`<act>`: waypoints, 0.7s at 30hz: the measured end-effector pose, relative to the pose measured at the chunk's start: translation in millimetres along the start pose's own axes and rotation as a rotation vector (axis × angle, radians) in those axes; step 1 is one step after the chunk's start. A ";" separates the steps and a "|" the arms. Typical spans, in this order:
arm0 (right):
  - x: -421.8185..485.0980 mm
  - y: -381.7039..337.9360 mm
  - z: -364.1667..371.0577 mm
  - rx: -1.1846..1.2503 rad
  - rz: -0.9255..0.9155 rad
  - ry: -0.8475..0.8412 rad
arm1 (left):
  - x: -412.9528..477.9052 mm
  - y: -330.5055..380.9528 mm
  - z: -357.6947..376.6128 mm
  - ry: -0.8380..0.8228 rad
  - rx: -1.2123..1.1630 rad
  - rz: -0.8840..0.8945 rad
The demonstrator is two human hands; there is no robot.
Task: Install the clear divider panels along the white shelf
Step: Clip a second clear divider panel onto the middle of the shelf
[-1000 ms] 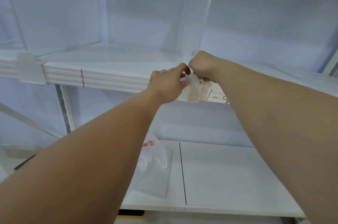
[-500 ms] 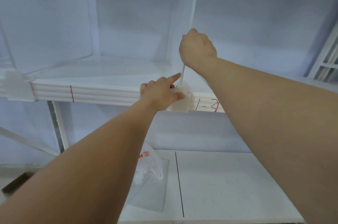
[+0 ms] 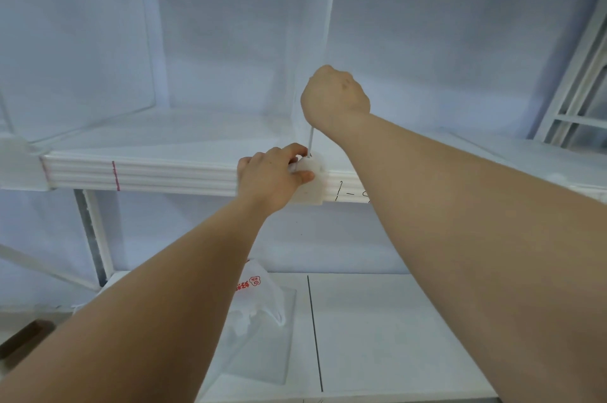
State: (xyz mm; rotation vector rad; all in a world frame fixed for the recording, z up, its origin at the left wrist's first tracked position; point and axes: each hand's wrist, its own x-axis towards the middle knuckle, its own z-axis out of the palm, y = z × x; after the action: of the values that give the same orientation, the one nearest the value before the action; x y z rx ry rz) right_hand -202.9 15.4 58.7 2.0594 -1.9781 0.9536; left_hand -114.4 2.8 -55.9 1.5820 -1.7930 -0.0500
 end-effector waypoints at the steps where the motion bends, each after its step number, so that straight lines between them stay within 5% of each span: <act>1: -0.3 -0.3 -0.1 -0.007 -0.008 -0.012 | 0.4 -0.1 -0.7 -0.009 0.001 -0.003; 13: -4.7 2.6 0.9 0.018 0.007 -0.030 | -7.1 0.1 5.7 0.037 0.014 0.032; 21: -4.6 2.3 0.8 0.114 0.036 -0.089 | 0.4 25.0 -16.5 -0.122 -0.103 -0.092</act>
State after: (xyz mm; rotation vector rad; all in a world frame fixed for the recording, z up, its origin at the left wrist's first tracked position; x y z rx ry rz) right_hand -204.5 18.6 54.9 2.1691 -2.0564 1.0216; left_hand -126.6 15.4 -31.7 1.6170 -1.7789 -0.2839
